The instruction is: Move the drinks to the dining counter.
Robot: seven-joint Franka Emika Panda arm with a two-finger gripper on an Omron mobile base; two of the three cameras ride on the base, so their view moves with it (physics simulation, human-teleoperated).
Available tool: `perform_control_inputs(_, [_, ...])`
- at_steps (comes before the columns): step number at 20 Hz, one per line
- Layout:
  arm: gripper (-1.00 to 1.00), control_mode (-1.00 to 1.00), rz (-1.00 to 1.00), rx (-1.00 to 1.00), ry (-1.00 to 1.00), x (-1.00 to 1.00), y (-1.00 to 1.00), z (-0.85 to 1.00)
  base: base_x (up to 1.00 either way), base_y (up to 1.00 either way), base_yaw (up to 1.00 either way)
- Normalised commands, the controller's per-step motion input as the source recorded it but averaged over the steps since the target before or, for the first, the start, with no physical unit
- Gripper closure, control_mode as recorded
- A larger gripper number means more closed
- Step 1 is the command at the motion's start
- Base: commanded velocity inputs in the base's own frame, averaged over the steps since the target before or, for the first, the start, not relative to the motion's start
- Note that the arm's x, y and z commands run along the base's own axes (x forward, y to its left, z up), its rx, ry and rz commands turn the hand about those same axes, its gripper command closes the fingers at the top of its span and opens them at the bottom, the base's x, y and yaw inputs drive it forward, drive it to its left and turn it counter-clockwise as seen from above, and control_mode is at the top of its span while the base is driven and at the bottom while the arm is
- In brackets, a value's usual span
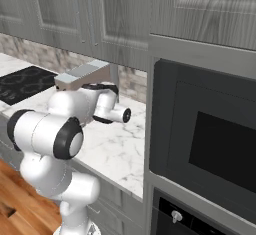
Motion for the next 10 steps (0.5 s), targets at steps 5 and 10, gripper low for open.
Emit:
perform_control_inputs(5, [-1.0,-1.0,0.0,0.0,0.1,0.32,0.0,-0.04,0.0,0.0,0.0])
perform_control_inputs(10, [-1.0,-1.0,0.0,0.0,0.1,0.23,-0.04,-0.08,0.0,0.0,0.0])
